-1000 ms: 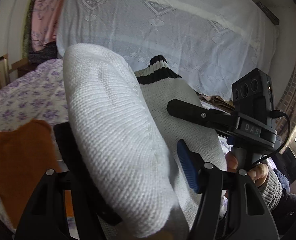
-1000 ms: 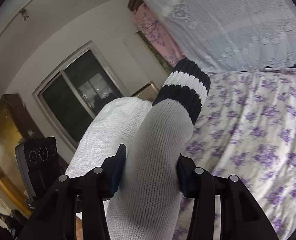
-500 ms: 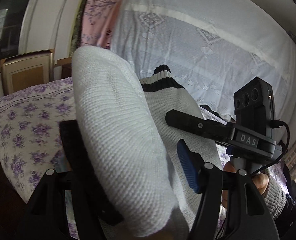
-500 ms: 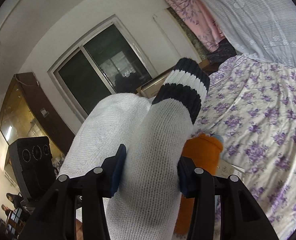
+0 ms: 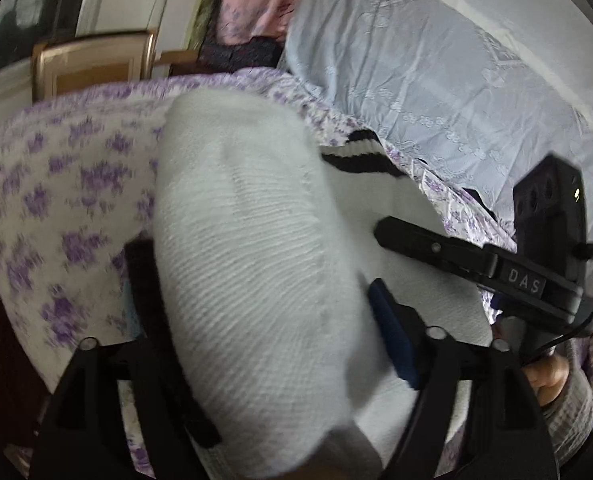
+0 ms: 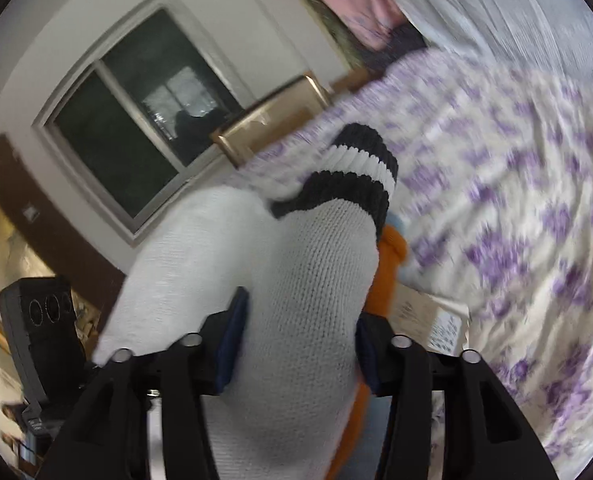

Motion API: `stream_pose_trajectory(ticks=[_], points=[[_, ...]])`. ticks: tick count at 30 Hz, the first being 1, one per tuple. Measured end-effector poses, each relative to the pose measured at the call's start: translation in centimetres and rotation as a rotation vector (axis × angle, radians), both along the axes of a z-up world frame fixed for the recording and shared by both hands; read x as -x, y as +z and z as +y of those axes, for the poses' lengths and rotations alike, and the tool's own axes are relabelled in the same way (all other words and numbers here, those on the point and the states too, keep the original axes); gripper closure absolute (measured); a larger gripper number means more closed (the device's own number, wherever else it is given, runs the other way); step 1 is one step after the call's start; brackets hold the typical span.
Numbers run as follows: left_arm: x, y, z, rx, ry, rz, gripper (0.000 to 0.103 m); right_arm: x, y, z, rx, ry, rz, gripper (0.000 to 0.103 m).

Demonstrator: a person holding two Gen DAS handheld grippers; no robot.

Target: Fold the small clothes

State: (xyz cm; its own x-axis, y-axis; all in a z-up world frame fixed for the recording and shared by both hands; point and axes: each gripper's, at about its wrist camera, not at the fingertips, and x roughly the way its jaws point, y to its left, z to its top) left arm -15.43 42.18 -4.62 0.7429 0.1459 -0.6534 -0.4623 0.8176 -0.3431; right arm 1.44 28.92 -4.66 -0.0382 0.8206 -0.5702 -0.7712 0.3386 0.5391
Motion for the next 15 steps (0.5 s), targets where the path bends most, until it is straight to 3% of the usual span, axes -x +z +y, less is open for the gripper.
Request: stream_pose_trajectory(ticks=[1, 3, 7, 15], points=[[0.1, -0.5, 0.4, 0.034, 0.003, -0.017, 0.023, -0.6, -0.8, -0.1, -0.005, -0.010, 0.022, 0.031], [0.1, -0.8, 0.5, 0.037, 0.008, -0.024, 0.022, -1.4, -1.8, -0.3, -0.019, -0.013, 0.065, 0.026], [-0.5, -0.8, -0.6, -0.024, 0.036, 0.005, 0.018, -1.1, -1.8, -0.4, -0.013, -0.017, 0.035, 0.026], [-0.7, -0.8, -0.6, -0.049, 0.063, 0.011, 0.015, -1.5, -2.0, -0.7, -0.011, -0.013, 0.044, 0.025]])
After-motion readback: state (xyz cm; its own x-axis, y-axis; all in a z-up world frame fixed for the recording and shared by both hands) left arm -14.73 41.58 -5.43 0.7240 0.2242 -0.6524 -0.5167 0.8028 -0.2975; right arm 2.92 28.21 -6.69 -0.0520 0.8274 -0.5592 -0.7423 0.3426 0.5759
